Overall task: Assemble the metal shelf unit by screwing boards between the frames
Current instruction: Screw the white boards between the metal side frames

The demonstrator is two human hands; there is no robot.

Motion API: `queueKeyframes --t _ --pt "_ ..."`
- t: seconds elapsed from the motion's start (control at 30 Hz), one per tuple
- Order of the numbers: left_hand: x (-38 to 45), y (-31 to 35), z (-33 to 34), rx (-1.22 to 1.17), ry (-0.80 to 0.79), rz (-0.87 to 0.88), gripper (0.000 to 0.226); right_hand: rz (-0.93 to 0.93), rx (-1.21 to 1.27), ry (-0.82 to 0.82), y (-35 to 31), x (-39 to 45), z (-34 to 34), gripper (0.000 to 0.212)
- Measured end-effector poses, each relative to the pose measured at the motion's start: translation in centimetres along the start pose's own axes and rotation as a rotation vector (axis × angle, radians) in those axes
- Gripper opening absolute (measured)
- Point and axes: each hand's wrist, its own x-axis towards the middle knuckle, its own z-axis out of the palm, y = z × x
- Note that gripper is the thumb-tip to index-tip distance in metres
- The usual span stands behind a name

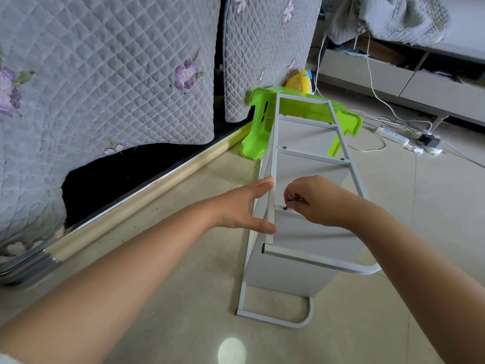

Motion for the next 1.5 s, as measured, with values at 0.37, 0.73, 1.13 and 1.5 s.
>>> queueKeyframes --t 0.37,0.73,1.13,1.5 --pt "0.1 0.0 0.0 0.006 -0.004 -0.003 0.098 -0.033 -0.167 -0.045 -0.8 0.1 -0.2 0.015" --pt "0.0 0.0 0.0 0.011 -0.012 -0.004 0.097 0.02 -0.221 -0.037 -1.4 0.1 0.1 0.024" --pt "-0.1 0.1 0.0 0.002 -0.003 -0.007 0.097 0.217 -0.081 -0.093 -1.6 0.9 0.3 0.048" --pt "0.1 0.2 0.0 0.016 -0.004 -0.005 0.098 -0.025 0.123 0.04 0.3 -0.9 -1.4 0.032"
